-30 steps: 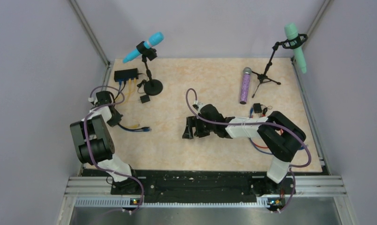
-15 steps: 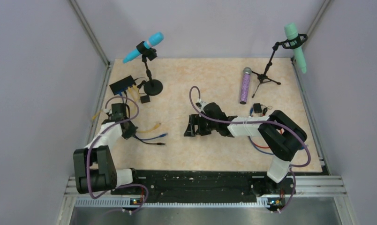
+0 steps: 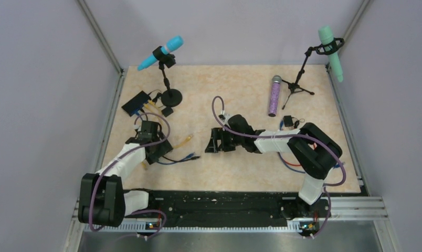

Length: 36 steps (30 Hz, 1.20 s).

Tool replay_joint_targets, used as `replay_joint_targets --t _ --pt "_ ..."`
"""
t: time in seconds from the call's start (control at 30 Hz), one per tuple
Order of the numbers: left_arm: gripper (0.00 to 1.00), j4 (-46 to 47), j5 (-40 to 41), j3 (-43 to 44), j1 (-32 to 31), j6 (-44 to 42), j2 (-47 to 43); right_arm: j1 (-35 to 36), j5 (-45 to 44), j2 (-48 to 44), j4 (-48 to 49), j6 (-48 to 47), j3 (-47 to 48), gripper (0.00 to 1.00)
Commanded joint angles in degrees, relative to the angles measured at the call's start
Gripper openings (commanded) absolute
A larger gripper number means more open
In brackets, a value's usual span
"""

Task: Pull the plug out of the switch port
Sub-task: Move the switch port to the center of the board.

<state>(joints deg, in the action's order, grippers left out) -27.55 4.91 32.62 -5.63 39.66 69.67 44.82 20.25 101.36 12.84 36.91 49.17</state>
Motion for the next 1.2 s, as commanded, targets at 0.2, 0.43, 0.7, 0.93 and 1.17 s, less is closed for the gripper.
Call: replay_joint_targets --t 0.2,0.43,0.7,0.93,1.17 --pt "0.99 -10.0 4.1 12.4 -0.5 -3.0 -8.4 -0.3 0.0 2.4 -0.3 0.3 1.9 0.77" --pt "0.99 -12.3 6.0 19.8 -0.5 -10.2 -14.1 -0.3 0.3 2.7 -0.2 0.1 2.6 0.78" --pt "0.99 -3.2 7.3 24.1 15.1 -17.0 -7.1 -0.3 1.4 2.5 -1.5 -0.7 5.9 0.77" --pt "0.99 4.5 6.0 34.5 19.8 -23.1 12.3 -0.3 1.4 0.8 -1.0 -0.3 3.5 0.77" --pt "0.99 5.5 5.9 46.8 20.8 -20.2 28.0 -0.3 1.2 -0.6 -0.1 0.0 0.9 0.77"
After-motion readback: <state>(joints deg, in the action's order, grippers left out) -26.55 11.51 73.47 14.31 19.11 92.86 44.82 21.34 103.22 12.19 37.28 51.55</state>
